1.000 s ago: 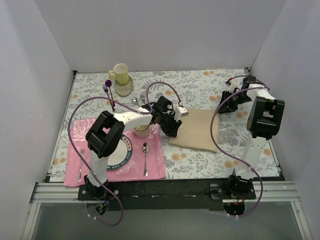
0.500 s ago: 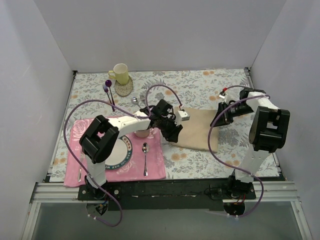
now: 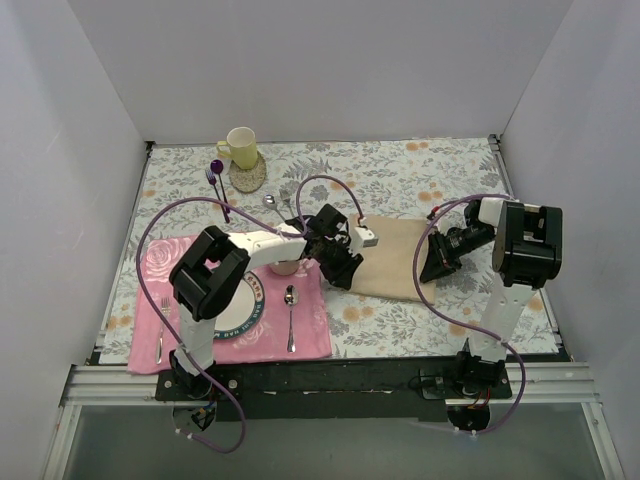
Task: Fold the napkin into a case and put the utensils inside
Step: Smooth out the lower triangle-folded napkin at the center of the board.
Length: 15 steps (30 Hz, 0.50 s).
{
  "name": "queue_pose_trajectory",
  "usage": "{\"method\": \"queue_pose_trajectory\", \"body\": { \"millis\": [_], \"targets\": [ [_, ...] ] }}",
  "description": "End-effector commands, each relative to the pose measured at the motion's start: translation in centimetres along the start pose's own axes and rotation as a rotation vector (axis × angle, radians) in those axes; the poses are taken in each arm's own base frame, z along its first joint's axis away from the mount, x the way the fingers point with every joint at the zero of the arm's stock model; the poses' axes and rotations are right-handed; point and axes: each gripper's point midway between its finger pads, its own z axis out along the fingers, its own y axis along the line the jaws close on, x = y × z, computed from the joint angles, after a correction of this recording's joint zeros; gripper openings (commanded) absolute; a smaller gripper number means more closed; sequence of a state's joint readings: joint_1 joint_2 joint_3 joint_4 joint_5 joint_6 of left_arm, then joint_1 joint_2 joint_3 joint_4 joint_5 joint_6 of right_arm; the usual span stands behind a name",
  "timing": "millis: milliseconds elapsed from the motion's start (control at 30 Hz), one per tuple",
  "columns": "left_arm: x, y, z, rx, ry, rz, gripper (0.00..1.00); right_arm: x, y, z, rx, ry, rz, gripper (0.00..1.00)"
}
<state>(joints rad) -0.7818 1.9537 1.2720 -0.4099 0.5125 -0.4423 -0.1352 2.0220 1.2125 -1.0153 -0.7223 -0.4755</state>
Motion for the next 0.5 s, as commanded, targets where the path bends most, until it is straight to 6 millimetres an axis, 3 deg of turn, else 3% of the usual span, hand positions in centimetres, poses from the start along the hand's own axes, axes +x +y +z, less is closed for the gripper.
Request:
{"method": "queue_pose_trajectory", "body": {
  "millis": [0, 133, 167, 267, 333, 367, 400, 467],
  "targets": [
    [1.5, -0.4, -0.8, -0.027, 0.052, 0.026, 0.28, 1.2, -0.7, -0.2, 0.047, 0.038, -0.021, 0.23],
    [1.8, 0.1, -1.3, -0.066, 0.072, 0.029, 0.28, 2.9, 1.3, -0.9, 0.019, 0.073, -0.088, 0.23],
    [1.4, 0.5, -1.8, -0.074, 0.063, 0.022, 0.28, 1.8, 1.5, -1.7, 0.031, 0.05, -0.124, 0.24],
    [-1.7, -1.0, -3.8, 0.004, -0.051, 0.061, 0.31, -1.2, 2.8, -3.9, 0.011, -0.029, -0.18, 0.26],
    [-4.7, -2.2, -5.3, 0.04, -0.139, 0.103, 0.34, -4.6, 3.5, -5.8, 0.034, -0.105, -0.231, 0.27],
    [-5.7, -2.2, -5.4, 0.041, -0.158, 0.107, 0.35, -5.7, 3.6, -6.3, 0.046, -0.129, -0.244, 0.28],
    [-7.8, -2.0, -6.0, 0.03, -0.196, 0.123, 0.35, -7.2, 3.5, -6.9, 0.063, -0.159, -0.264, 0.28],
    [-7.9, -0.7, -4.6, 0.015, -0.161, 0.1, 0.36, -8.6, 2.9, -7.2, 0.085, -0.193, -0.262, 0.28]
  ]
}}
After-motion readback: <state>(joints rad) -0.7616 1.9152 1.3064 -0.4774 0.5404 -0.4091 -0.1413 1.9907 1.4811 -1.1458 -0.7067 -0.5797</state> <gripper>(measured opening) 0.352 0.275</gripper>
